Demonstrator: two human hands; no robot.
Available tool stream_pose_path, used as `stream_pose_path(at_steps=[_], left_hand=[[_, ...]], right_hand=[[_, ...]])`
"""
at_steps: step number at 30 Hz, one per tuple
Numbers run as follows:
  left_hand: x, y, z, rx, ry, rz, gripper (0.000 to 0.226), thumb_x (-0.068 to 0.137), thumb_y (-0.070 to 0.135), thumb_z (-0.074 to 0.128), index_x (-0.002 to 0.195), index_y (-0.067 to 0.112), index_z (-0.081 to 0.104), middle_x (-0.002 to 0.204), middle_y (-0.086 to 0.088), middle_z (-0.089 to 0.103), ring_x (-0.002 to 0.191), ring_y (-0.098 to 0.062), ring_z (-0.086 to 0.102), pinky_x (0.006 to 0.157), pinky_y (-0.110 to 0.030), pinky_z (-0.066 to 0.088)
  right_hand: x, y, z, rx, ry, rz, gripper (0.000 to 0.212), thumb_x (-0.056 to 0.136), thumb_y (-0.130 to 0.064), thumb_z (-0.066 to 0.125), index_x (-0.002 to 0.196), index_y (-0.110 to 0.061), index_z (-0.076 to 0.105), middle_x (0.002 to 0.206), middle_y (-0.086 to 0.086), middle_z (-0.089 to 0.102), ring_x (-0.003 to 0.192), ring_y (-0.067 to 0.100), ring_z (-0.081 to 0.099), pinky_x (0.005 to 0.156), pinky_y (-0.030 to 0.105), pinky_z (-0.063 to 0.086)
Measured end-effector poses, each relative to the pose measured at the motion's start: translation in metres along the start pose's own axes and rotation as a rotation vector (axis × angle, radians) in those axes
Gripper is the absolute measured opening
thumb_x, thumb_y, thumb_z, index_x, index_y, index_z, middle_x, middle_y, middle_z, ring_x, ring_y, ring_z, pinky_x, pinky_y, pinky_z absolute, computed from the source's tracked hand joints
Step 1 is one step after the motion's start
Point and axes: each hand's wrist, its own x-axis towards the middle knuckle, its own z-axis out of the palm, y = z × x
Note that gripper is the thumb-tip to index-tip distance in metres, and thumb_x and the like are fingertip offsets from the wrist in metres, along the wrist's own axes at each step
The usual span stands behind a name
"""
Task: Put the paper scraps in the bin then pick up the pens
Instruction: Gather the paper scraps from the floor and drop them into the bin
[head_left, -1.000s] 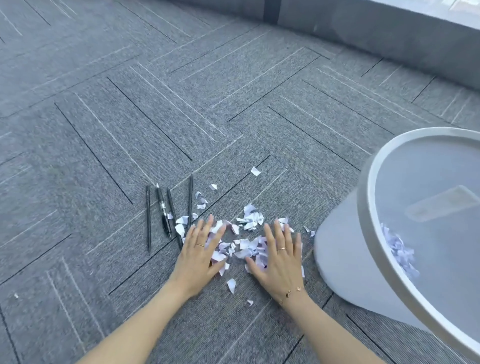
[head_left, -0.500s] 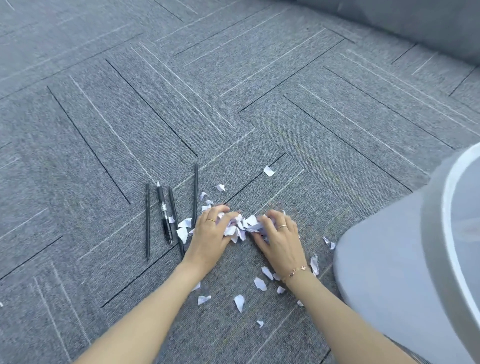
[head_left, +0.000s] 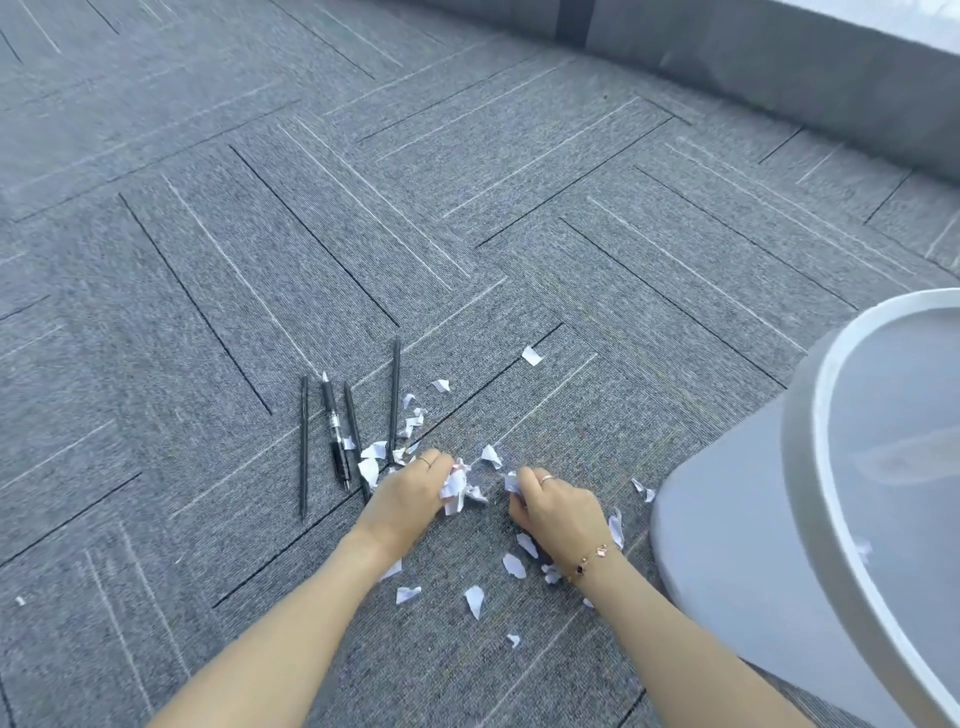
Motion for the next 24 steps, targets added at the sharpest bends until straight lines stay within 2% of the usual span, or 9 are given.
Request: stream_pose_path(at_steps=[2,3,5,7,9,13,17,20,24], left_hand=[[-0.005,0.001,-0.009,0.019,-0.046,-0.018,0.025,0.067,-0.009,0.071,0.077,0.006,0.054,0.063,0.001,0.055,0.043,-0.008,0.046,0.029,-0.010,0.031],[-0.008,0.002,-0.013,0.024,-0.049,-0.040,0.020,0.074,-0.007,0.065,0.077,0.007,0.052,0.061,0.004,0.048,0.045,-0.009,0.042,0.031,-0.012,0.027],[-0.016,0.001,-0.021,0.034,-0.077,-0.102,0.015,0.085,-0.001,0.050,0.077,0.011,0.045,0.062,0.006,0.041,0.053,-0.015,0.045,0.041,-0.018,0.037],[-0.023,0.001,-0.030,-0.005,-0.099,-0.160,0.016,0.084,0.000,0.046,0.073,0.011,0.042,0.066,0.001,0.045,0.056,-0.017,0.046,0.051,-0.026,0.044],[-0.030,0.002,-0.044,-0.063,-0.095,-0.228,0.016,0.087,0.006,0.048,0.071,0.008,0.048,0.067,0.000,0.049,0.053,-0.011,0.042,0.049,-0.021,0.040],[-0.038,0.022,-0.077,-0.163,-0.038,-0.255,0.028,0.092,0.019,0.048,0.068,0.008,0.057,0.054,0.003,0.049,0.037,-0.002,0.036,0.032,-0.012,0.031],[-0.033,0.041,-0.121,-0.228,-0.057,-0.257,0.029,0.093,0.014,0.046,0.072,-0.001,0.060,0.059,-0.004,0.059,0.030,0.001,0.038,0.031,-0.011,0.028],[-0.025,0.058,-0.166,-0.216,-0.054,-0.222,0.031,0.092,0.015,0.046,0.077,-0.007,0.062,0.061,-0.006,0.055,0.037,-0.009,0.035,0.035,-0.013,0.025],[-0.016,0.087,-0.234,-0.158,-0.042,-0.198,0.036,0.092,0.014,0.044,0.056,0.009,0.042,0.052,0.000,0.039,0.038,-0.010,0.027,0.033,-0.012,0.022]], right_hand=[[-0.002,-0.007,-0.008,0.017,-0.097,0.055,0.038,0.067,-0.017,0.072,0.059,-0.016,0.034,0.042,-0.009,0.024,0.024,0.010,0.020,0.032,0.011,-0.002],[-0.004,-0.011,-0.012,0.020,-0.133,0.099,0.037,0.070,-0.016,0.067,0.060,-0.017,0.031,0.045,-0.010,0.017,0.027,0.010,0.014,0.034,0.013,-0.004],[-0.008,-0.020,-0.011,0.039,-0.200,0.164,0.024,0.088,-0.017,0.048,0.071,-0.015,0.032,0.049,-0.010,0.021,0.034,0.013,0.025,0.033,0.020,0.010],[-0.011,-0.029,-0.013,0.124,-0.290,0.197,0.020,0.097,-0.022,0.032,0.079,-0.013,0.035,0.055,-0.008,0.033,0.045,0.016,0.039,0.038,0.022,0.025],[-0.011,-0.041,-0.028,0.190,-0.333,0.183,0.023,0.099,-0.025,0.028,0.082,-0.012,0.037,0.059,-0.007,0.037,0.047,0.011,0.038,0.041,0.021,0.031],[-0.007,-0.054,-0.062,0.247,-0.381,0.251,0.028,0.098,-0.023,0.028,0.078,-0.010,0.042,0.060,-0.005,0.038,0.054,0.015,0.046,0.055,0.029,0.048],[0.000,-0.055,-0.110,0.256,-0.371,0.267,0.038,0.100,-0.021,0.030,0.071,-0.005,0.048,0.065,0.002,0.049,0.052,0.014,0.048,0.052,0.022,0.049],[0.003,-0.048,-0.155,0.258,-0.327,0.297,0.036,0.100,-0.016,0.031,0.073,-0.003,0.051,0.064,0.001,0.045,0.050,0.012,0.045,0.049,0.020,0.048],[0.005,-0.045,-0.222,0.377,-0.240,0.286,0.043,0.100,-0.024,0.028,0.061,-0.013,0.042,0.058,-0.002,0.041,0.044,0.009,0.036,0.042,0.018,0.035]])
